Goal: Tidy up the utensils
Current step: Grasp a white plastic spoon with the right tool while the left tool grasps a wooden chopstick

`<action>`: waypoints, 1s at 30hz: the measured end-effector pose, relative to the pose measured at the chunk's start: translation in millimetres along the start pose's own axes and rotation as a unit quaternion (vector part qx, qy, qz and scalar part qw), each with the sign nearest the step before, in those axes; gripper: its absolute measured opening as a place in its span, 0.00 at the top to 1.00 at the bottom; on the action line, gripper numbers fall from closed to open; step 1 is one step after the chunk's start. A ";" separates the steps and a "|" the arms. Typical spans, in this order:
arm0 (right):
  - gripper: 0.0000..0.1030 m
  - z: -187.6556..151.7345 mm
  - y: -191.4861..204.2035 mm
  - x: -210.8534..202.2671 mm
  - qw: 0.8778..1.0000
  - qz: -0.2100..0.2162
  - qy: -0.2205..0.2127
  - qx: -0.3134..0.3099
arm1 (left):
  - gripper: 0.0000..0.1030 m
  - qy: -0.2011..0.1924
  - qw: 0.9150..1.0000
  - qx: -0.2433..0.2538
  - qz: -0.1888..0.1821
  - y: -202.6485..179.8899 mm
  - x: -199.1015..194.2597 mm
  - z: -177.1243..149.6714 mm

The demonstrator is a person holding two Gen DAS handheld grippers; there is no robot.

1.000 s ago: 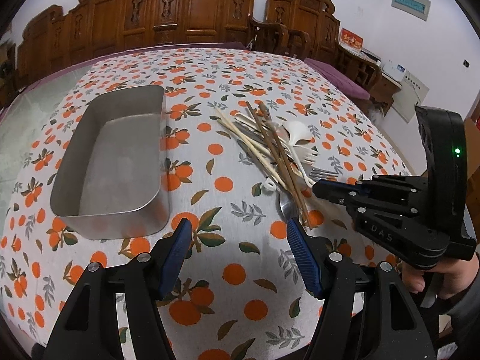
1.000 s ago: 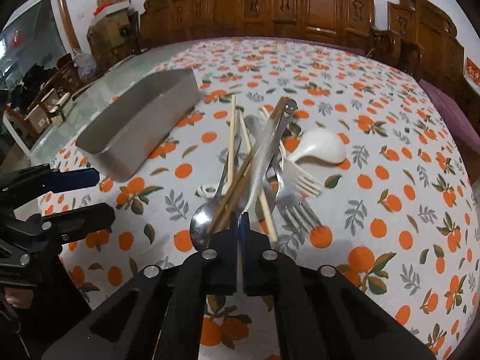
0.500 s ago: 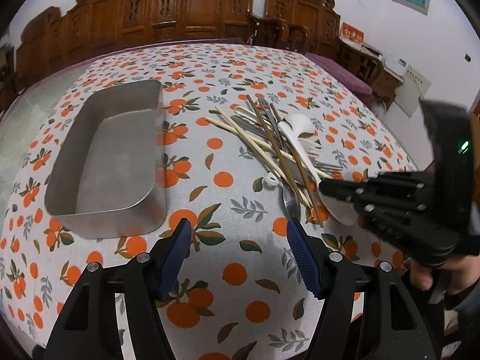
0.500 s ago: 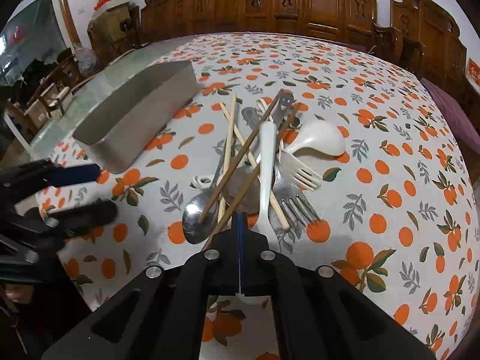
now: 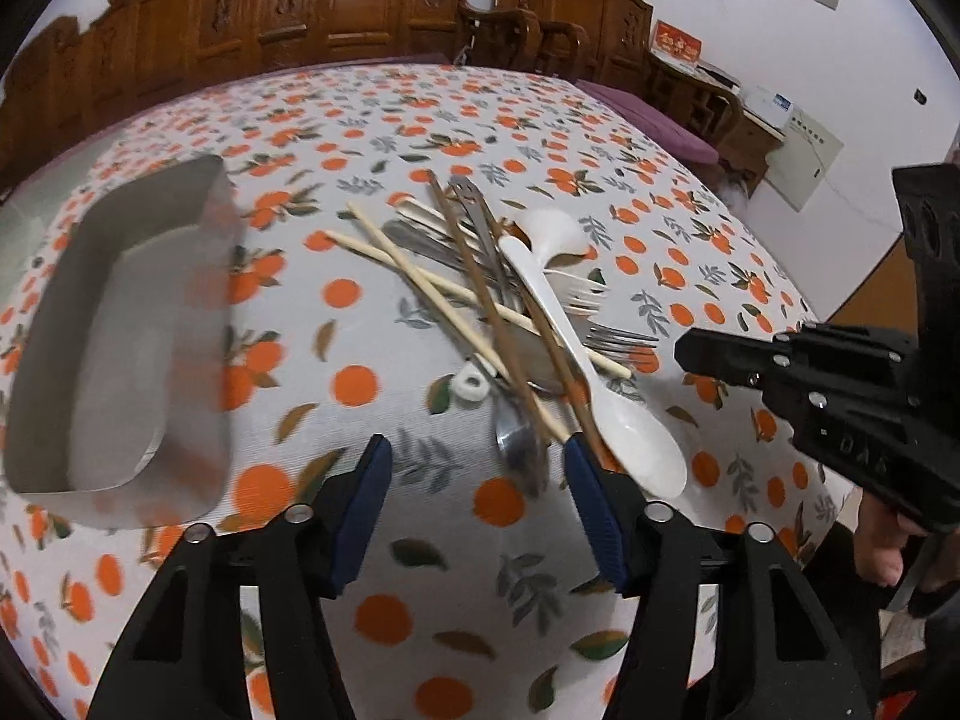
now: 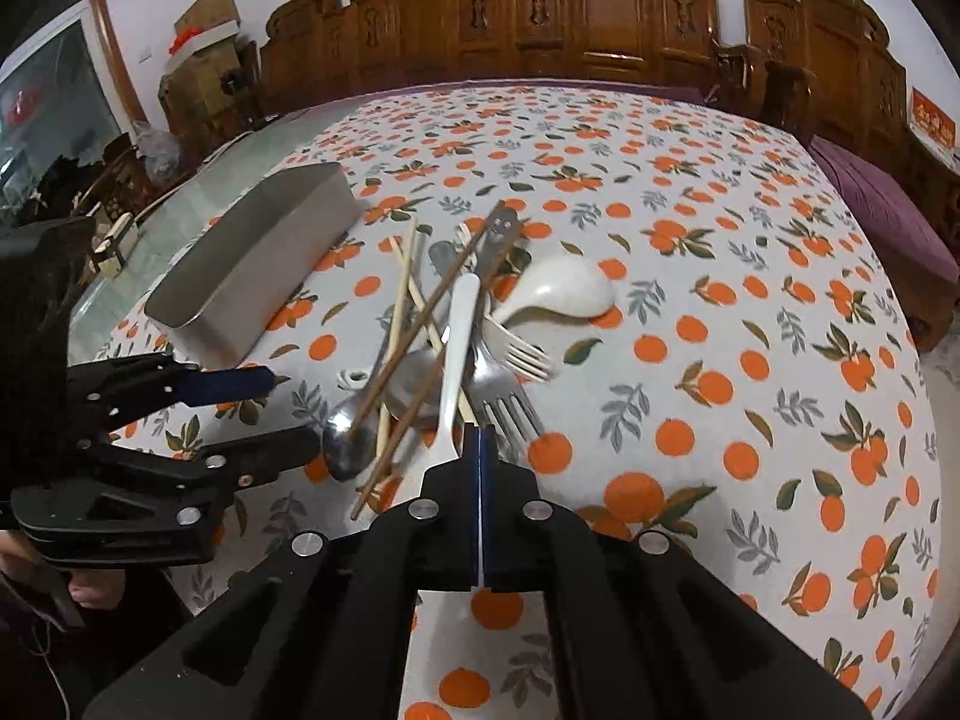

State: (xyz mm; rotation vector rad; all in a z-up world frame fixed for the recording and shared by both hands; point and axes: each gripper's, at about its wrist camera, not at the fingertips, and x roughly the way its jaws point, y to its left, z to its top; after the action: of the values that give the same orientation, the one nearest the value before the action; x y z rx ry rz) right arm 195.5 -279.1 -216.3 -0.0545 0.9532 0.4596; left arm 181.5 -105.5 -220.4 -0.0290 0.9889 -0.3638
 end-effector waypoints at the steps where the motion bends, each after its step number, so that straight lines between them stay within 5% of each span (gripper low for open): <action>1: 0.97 -0.8 -0.6 0.9 1.000 0.001 0.002 0.002 | 0.53 0.004 1.000 -0.005 -0.006 0.4 4.0 1.4; 6: 0.72 -7.6 3.8 9.8 1.000 0.012 0.016 -0.001 | 0.63 0.008 1.000 -0.024 -0.014 6.9 12.3 4.9; 20: 0.70 -19.9 18.2 32.2 0.998 -0.021 0.038 -0.034 | 0.65 -0.007 0.998 -0.045 -0.042 13.1 -0.7 -0.3; 26: 0.70 -18.4 24.6 34.8 0.998 -0.026 0.031 -0.051 | 0.67 -0.009 0.999 -0.045 -0.022 23.6 -5.7 -1.2; 30: 0.84 -18.6 31.3 35.6 0.997 -0.021 0.031 -0.064 | 0.67 -0.008 0.999 -0.047 -0.019 26.8 -5.4 0.1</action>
State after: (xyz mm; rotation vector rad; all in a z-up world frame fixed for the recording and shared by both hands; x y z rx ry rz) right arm 185.9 -242.8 -250.7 -0.2059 0.9808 0.4820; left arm 186.5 -78.7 -221.1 -0.1362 0.9901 -0.3507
